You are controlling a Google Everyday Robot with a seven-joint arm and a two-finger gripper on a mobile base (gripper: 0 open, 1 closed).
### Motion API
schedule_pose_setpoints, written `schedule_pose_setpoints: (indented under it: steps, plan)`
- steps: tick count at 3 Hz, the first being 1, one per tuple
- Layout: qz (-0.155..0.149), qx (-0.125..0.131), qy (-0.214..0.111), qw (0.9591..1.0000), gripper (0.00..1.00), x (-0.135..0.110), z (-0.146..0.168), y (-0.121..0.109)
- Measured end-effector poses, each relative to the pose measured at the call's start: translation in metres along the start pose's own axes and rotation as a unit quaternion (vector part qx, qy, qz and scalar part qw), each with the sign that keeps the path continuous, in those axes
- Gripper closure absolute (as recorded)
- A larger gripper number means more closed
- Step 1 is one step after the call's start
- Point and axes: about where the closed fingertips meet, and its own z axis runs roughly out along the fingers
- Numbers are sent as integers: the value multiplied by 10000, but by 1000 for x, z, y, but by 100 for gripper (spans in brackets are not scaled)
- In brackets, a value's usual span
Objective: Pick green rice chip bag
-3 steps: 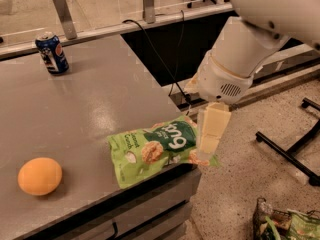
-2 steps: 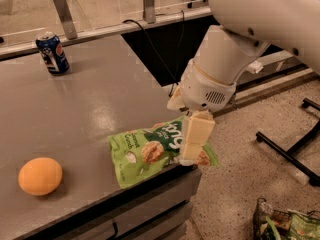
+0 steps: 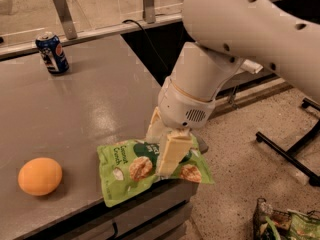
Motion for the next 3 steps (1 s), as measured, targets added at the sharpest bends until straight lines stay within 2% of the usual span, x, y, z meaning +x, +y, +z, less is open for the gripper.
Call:
schedule_pose_setpoints:
  steps: [1,2,3]
  plan:
    - [-1,0,0,10000,88,-1,-3,0]
    - [19,478,-114,9988,100,-16,-30,-17]
    - [153,880,-113,9959,100,-17,-63,-33]
